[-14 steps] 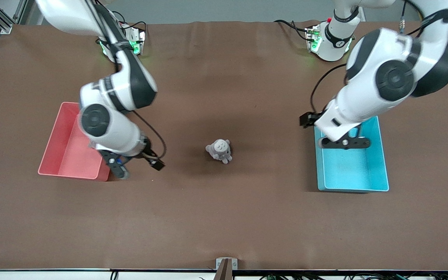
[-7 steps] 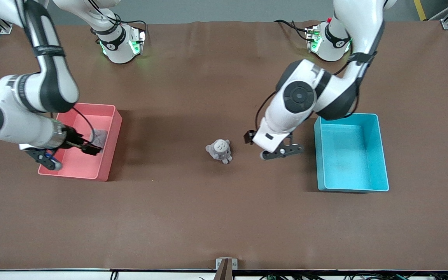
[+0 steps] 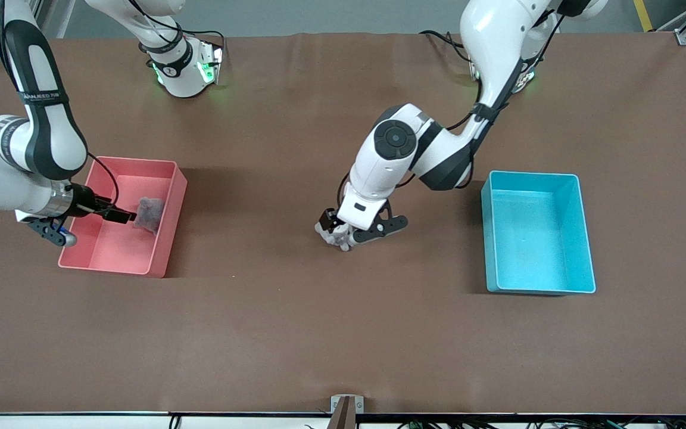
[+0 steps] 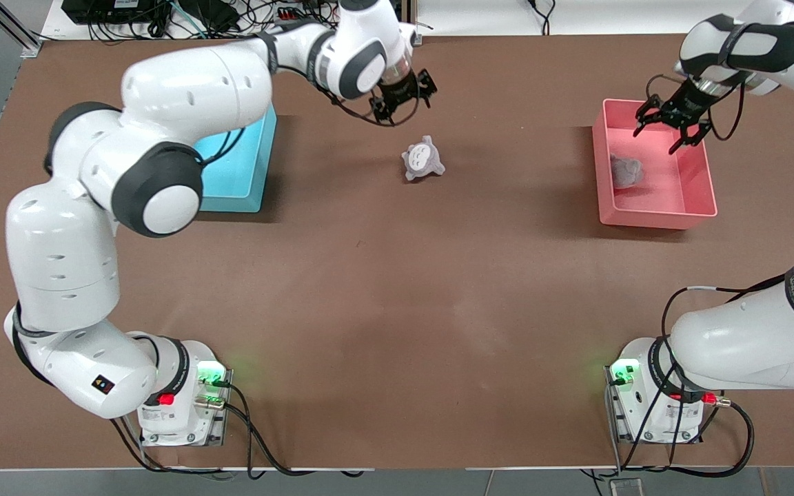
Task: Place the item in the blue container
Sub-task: 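Carry the plush with the left gripper while the right gripper grasps another plush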
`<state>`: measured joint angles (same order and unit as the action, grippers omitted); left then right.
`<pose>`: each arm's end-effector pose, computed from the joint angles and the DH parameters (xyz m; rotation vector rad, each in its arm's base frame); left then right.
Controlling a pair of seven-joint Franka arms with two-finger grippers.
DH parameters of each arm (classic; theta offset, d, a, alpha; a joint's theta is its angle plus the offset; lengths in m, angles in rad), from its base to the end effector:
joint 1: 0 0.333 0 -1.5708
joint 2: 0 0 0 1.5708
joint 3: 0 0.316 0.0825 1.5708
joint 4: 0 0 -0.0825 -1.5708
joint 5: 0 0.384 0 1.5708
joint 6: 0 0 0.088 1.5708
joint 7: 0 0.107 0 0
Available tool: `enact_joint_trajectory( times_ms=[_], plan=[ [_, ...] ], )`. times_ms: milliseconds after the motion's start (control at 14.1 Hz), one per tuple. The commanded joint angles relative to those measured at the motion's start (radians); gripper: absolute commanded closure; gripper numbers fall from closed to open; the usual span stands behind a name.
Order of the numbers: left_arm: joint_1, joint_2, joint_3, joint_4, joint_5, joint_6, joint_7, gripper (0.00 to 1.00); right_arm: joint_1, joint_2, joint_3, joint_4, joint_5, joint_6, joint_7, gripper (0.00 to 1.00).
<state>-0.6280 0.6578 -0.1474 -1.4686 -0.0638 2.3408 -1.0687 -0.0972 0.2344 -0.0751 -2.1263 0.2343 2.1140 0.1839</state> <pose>0.5403 -0.5014 0.3184 2.8336 0.5348 0.0347 0.5365 -0.0823 0.2823 -2.8614 0.7344 0.3638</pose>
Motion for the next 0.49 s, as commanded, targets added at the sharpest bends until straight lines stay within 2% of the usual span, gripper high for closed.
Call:
enact_joint_trajectory(
  times_ms=[0, 424],
  plan=[
    [-0.056, 0.057, 0.012, 0.033, -0.01, 0.012, -0.008, 0.0, -0.016, -0.027, 0.021, -0.057, 0.03, 0.04, -0.021, 0.0],
    [-0.078, 0.135, 0.031, 0.034, -0.002, 0.081, -0.004, 0.0, -0.01, 0.008, 0.026, -0.093, 0.031, 0.141, -0.021, 0.0]
  ],
)
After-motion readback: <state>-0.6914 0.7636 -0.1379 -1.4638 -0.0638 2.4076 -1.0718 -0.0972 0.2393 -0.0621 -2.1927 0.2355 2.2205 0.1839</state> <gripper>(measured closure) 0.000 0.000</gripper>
